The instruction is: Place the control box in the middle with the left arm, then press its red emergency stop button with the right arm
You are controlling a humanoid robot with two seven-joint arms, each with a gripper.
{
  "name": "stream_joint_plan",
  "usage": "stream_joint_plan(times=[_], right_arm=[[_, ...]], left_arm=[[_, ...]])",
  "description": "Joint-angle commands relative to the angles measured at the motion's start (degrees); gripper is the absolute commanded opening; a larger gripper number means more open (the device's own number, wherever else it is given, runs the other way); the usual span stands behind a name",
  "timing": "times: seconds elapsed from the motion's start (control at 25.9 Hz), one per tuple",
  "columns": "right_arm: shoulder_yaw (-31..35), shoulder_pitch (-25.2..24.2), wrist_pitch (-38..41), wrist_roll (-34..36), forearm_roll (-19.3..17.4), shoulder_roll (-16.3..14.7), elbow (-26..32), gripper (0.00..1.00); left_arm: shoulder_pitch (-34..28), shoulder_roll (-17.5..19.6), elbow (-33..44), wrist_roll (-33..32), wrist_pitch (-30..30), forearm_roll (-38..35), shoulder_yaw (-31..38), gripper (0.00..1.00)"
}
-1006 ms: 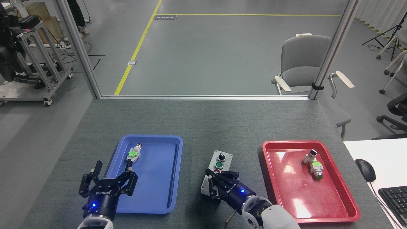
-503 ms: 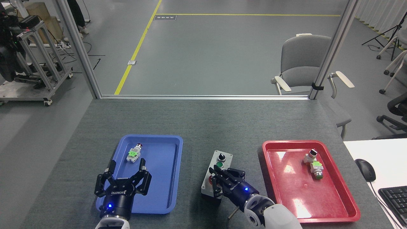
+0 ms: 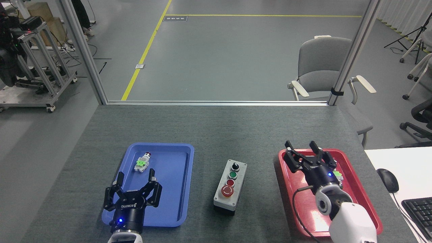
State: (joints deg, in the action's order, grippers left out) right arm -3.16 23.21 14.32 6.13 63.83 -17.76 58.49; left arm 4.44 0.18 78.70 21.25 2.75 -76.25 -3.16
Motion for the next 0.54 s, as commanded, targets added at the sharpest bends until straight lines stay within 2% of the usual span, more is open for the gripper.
stream_joint_plan(times=[0.0, 0.19, 0.35, 0.5], right_arm=[[8.08, -4.92, -0.17, 0.02, 0.16, -0.08, 0.66, 1.0], [8.96, -7.74, 0.01, 0.11, 0.33, 0.01, 2.86, 1.0], [9.05, -10.55, 0.01, 0.11, 0.33, 1.15, 4.7, 1.0], [9.05, -10.81, 0.01, -0.07, 0.33, 1.06, 5.58, 1.0]], left_arm=[[-0.05, -1.67, 0.14, -4.81, -0.37, 0.04, 0.78, 0.99], [-0.05, -2.55, 0.22, -8.24, -0.64, -0.75, 2.98, 0.99], [0.13, -4.31, 0.31, -16.85, -3.62, -2.5, 5.0, 0.99], [0.13, -4.13, 0.4, -17.56, -5.03, -3.65, 5.44, 0.99]])
